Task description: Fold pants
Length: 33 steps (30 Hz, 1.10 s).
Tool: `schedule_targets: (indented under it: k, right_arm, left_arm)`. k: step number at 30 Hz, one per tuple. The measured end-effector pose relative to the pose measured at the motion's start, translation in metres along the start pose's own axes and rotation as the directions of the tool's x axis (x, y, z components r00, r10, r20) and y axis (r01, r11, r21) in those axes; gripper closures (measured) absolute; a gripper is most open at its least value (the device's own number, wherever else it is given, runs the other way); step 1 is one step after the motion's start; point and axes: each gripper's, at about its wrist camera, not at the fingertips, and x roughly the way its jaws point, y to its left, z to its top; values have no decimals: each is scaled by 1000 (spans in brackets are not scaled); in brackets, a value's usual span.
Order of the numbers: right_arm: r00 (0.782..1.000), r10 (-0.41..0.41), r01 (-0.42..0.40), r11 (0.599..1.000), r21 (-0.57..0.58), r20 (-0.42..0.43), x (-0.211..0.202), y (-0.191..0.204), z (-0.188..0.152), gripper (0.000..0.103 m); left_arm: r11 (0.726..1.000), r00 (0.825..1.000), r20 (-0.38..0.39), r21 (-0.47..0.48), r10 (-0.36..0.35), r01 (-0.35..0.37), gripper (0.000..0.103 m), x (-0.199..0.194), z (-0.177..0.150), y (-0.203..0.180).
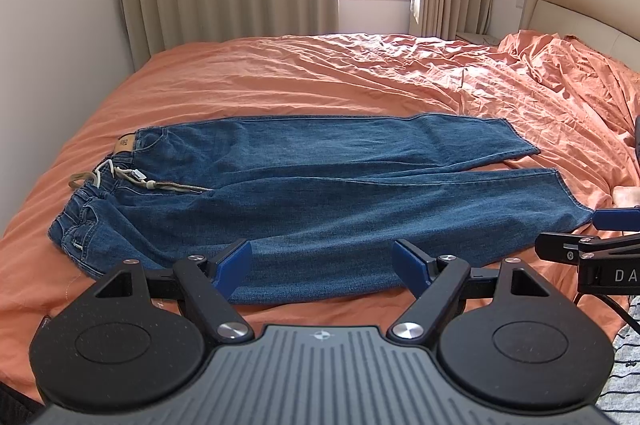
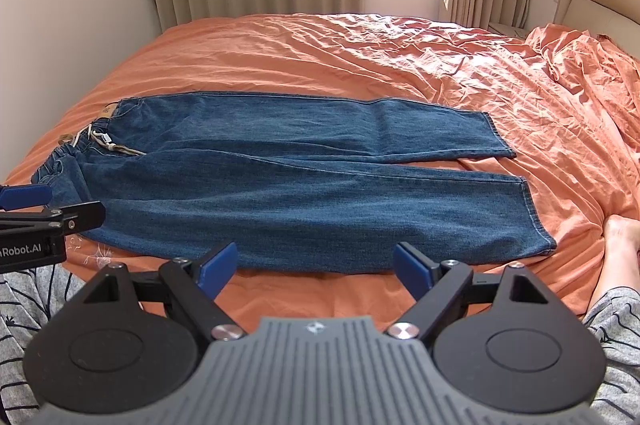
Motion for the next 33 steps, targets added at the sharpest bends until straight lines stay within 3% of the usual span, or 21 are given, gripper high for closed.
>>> schedule_targets:
  k: [26, 29, 33]
  right_arm:
    - [1000, 2, -2, 1000, -25, 6, -3, 7, 2, 21]
    - [999, 2, 0, 999, -43, 33, 0, 6, 2, 21]
    - [990, 14, -3, 997, -79, 138, 8, 0, 1, 22]
  left_arm:
    - [1000, 1000, -2, -12, -6, 6, 10, -3, 6, 3]
    - [999, 999, -3, -33, -32, 32, 17, -1, 12, 15]
    - [999, 1000, -1, -29, -19, 19, 31, 9, 19, 45]
